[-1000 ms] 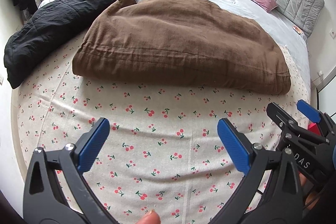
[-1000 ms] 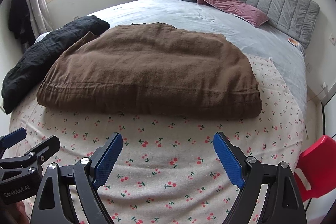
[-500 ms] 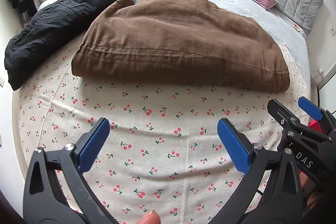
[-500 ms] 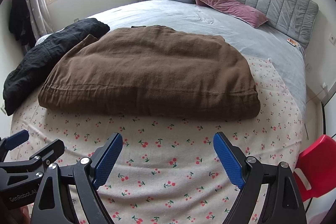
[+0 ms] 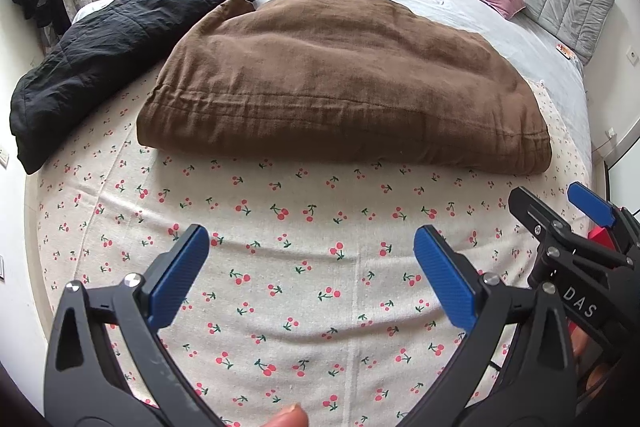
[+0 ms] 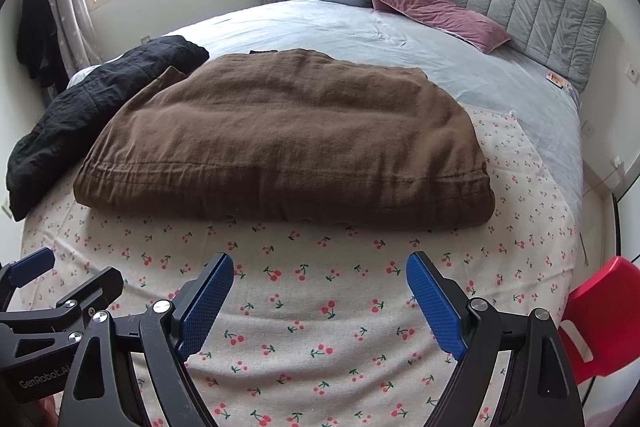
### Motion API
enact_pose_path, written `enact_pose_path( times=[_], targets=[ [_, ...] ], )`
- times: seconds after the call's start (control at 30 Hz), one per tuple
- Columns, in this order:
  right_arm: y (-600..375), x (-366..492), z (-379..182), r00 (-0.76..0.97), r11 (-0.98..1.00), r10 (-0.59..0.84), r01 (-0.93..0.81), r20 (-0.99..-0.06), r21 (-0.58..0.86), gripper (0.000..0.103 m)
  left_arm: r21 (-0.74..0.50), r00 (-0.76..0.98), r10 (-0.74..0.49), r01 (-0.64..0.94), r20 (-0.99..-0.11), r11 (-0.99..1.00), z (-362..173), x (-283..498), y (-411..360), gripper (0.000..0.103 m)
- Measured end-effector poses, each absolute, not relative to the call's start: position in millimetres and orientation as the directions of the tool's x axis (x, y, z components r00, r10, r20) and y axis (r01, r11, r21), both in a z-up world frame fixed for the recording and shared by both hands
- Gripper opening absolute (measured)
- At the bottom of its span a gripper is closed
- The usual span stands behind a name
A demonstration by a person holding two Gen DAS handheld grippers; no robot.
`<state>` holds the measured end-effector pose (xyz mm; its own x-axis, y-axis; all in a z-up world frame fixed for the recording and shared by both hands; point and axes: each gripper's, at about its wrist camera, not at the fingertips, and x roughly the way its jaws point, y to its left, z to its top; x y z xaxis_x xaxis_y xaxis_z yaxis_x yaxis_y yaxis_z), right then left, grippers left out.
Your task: Fold large clothes
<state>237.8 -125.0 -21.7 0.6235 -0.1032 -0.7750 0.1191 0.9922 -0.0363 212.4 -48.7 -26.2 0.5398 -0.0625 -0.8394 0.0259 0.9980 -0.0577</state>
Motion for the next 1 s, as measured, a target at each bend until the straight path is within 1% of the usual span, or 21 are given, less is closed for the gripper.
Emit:
enact_pose_path(
  times=[1.0],
  targets=[
    [-120.1, 234.2, -18.9, 0.631, 0.993, -0.106, 0.111, -0.769, -0.046, 0.089, -0.046, 0.538, -0.048, 0.016, -0.842, 0.999, -21.7, 206.3, -44.2, 0.102]
  ],
)
